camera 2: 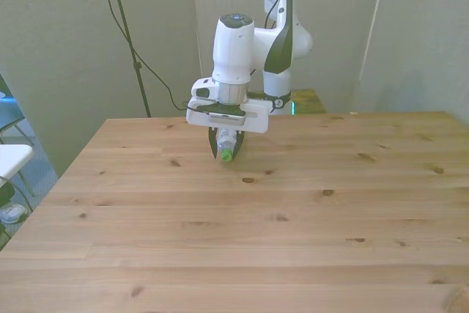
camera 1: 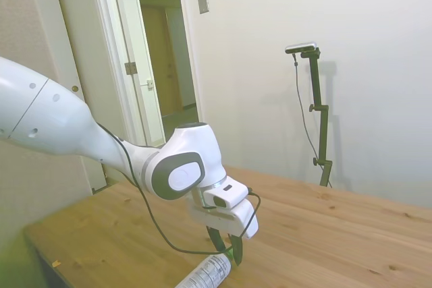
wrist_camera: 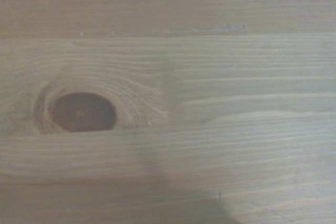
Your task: Stand the water bottle
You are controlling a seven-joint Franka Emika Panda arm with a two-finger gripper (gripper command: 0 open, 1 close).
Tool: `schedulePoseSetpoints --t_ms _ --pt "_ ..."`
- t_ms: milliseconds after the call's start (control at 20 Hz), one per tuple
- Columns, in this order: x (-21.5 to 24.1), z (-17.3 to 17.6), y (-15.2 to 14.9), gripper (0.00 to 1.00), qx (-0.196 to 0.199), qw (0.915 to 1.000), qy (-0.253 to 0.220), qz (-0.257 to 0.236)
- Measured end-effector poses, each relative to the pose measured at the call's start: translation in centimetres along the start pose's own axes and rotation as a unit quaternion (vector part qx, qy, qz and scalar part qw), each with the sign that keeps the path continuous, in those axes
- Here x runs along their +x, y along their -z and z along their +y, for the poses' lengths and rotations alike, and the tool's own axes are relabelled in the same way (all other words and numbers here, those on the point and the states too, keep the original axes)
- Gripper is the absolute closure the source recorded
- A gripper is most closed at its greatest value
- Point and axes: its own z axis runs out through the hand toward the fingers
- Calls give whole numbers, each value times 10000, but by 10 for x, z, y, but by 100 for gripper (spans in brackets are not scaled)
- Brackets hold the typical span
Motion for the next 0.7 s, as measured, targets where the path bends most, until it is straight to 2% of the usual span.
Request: schedulePoseSetpoints --t_ms 200,400,550,700 --pt "0 -4 -5 100 -24 9997 -242 -18" --pt "2 -15 2 100 146 9988 -449 154" --pt "-7 -38 32 100 464 9967 -598 289" --pt "-24 -65 86 100 1034 9890 -772 718"
